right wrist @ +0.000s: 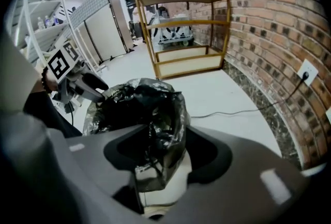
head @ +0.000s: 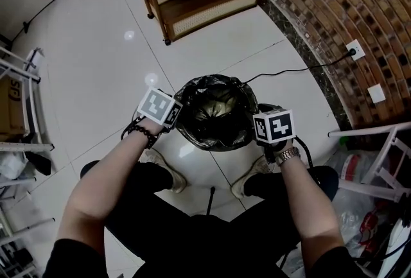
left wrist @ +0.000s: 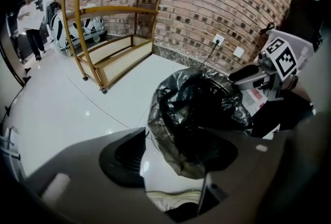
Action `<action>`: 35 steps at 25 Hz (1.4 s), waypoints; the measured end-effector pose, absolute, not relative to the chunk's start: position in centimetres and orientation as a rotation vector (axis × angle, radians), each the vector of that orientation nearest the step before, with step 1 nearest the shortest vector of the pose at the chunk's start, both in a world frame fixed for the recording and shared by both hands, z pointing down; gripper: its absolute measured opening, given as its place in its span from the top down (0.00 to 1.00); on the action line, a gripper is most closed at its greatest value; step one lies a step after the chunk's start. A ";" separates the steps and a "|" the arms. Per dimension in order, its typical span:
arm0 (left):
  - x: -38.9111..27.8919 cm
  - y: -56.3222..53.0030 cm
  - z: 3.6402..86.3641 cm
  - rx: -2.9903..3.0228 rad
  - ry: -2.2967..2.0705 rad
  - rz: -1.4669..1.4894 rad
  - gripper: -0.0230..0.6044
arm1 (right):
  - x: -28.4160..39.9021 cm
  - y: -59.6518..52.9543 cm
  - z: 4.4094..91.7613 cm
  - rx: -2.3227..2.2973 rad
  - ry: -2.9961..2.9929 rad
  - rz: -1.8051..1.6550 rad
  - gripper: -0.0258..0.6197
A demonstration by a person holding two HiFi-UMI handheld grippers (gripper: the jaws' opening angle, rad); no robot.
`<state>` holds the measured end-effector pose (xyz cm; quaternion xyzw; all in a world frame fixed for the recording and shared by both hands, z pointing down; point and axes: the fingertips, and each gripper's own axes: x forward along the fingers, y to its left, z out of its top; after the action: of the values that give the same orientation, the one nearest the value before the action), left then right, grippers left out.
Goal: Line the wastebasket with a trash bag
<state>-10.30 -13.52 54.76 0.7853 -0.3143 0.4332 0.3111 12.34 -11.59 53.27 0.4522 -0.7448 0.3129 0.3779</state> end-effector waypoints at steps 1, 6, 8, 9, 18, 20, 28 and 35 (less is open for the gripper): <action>-10.2 -13.1 55.3 2.054 -0.827 1.149 0.49 | 12.4 -11.3 53.8 1.170 -1.879 0.820 0.61; -10.2 -12.4 58.1 1.968 -0.828 1.146 0.52 | 12.8 -10.6 57.4 1.228 -1.771 0.965 0.65; -10.0 -12.5 58.8 1.954 -0.820 1.138 0.53 | 13.0 -10.6 58.4 1.247 -1.749 0.991 0.73; -9.8 -12.5 59.1 1.947 -0.818 1.128 0.55 | 12.9 -10.7 58.7 1.252 -1.745 0.996 0.73; -8.9 -13.1 60.4 1.941 -0.815 1.080 0.66 | 12.5 -12.5 59.5 1.278 -1.781 1.015 0.83; -8.9 -13.1 60.5 1.946 -0.815 1.076 0.65 | 12.5 -12.6 59.6 1.279 -1.799 1.033 0.83; -8.9 -13.5 57.2 2.019 -0.844 1.043 0.38 | 12.5 -12.4 57.2 1.230 -1.886 0.955 0.54; -11.3 -13.8 53.2 2.037 -0.939 0.997 0.37 | 13.7 -12.7 52.3 1.297 -1.927 0.841 0.53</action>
<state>-11.33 -13.82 53.15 0.7813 -0.3604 0.3824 0.3369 13.71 -12.66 52.26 0.4958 -0.7366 0.3213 0.3293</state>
